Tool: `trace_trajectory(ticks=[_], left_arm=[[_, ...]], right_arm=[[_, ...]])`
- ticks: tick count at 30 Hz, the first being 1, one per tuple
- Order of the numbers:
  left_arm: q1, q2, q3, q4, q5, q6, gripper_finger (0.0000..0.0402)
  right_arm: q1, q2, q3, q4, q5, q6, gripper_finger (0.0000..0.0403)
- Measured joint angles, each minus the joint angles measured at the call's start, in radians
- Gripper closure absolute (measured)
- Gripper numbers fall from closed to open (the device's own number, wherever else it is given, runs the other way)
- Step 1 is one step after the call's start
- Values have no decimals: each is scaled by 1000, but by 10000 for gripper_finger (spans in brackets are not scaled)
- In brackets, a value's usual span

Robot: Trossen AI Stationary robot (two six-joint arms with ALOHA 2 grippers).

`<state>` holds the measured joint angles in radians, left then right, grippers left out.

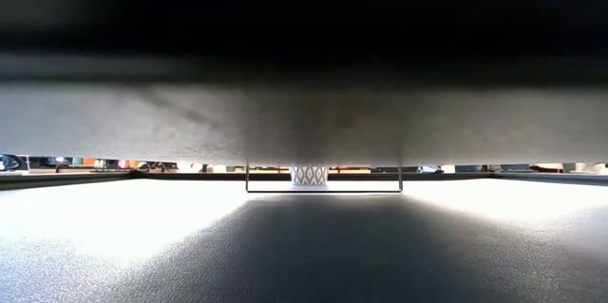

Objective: Place coffee mugs
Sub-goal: Adjust the shelf

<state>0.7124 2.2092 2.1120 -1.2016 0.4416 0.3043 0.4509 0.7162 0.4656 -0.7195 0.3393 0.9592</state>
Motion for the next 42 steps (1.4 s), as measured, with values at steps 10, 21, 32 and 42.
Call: trace_trajectory(ticks=[10,21,32,42], left_arm=[[3,16,0,-12,92,-18,254],[3,15,3,-125,95,65,266],[-2,-83,0,-220,57,132,282],[-50,-387,-366,-174,151,88,297]], right_arm=[[0,0,0,0,0,0,335],[0,0,0,0,0,1,335],[0,0,0,0,0,0,335],[0,0,0,0,0,0,335]])
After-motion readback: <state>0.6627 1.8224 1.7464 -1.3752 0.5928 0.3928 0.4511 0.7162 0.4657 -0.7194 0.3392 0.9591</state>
